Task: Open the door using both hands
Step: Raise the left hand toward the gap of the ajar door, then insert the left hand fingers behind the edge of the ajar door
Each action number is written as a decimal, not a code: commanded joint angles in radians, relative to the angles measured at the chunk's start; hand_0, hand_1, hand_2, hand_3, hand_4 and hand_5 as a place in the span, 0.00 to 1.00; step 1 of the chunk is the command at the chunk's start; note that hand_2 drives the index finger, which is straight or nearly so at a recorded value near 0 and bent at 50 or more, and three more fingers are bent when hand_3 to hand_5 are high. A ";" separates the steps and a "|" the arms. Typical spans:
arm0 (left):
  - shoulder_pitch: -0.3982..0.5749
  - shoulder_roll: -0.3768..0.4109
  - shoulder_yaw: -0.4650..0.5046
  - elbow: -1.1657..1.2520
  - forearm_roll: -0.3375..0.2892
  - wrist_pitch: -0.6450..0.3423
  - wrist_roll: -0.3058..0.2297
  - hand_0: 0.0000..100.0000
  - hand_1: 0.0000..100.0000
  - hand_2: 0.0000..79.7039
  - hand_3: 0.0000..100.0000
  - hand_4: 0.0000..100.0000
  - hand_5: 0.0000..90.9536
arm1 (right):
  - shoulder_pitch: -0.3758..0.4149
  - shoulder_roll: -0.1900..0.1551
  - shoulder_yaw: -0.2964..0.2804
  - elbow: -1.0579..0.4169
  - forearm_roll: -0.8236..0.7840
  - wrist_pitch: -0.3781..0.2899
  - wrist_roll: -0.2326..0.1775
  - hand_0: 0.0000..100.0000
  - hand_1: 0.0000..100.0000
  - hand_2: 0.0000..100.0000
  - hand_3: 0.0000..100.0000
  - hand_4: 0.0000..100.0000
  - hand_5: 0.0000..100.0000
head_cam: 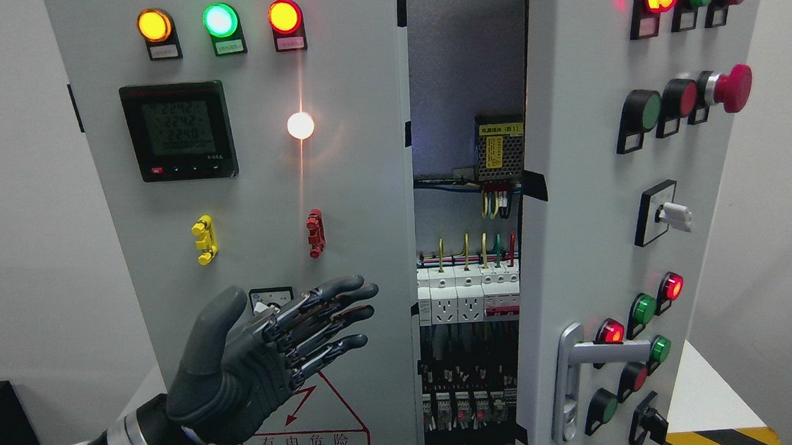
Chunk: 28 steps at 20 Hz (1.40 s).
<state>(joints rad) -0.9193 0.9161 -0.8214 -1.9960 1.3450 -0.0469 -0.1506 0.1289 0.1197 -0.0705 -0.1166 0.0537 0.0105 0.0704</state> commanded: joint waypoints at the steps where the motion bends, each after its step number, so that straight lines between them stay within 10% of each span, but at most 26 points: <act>1: -0.188 -0.052 -0.196 0.065 0.118 0.013 0.000 0.00 0.00 0.00 0.00 0.00 0.00 | 0.000 0.000 0.000 0.000 0.000 0.000 0.000 0.00 0.00 0.00 0.00 0.00 0.00; 28: -0.423 -0.302 -0.248 0.167 0.267 0.064 0.002 0.00 0.00 0.00 0.00 0.00 0.00 | 0.000 0.000 0.000 0.000 0.000 0.000 0.000 0.00 0.00 0.00 0.00 0.00 0.00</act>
<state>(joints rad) -1.3197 0.7117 -1.0458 -1.8784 1.5998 0.0119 -0.1526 0.1289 0.1197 -0.0706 -0.1166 0.0537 0.0105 0.0704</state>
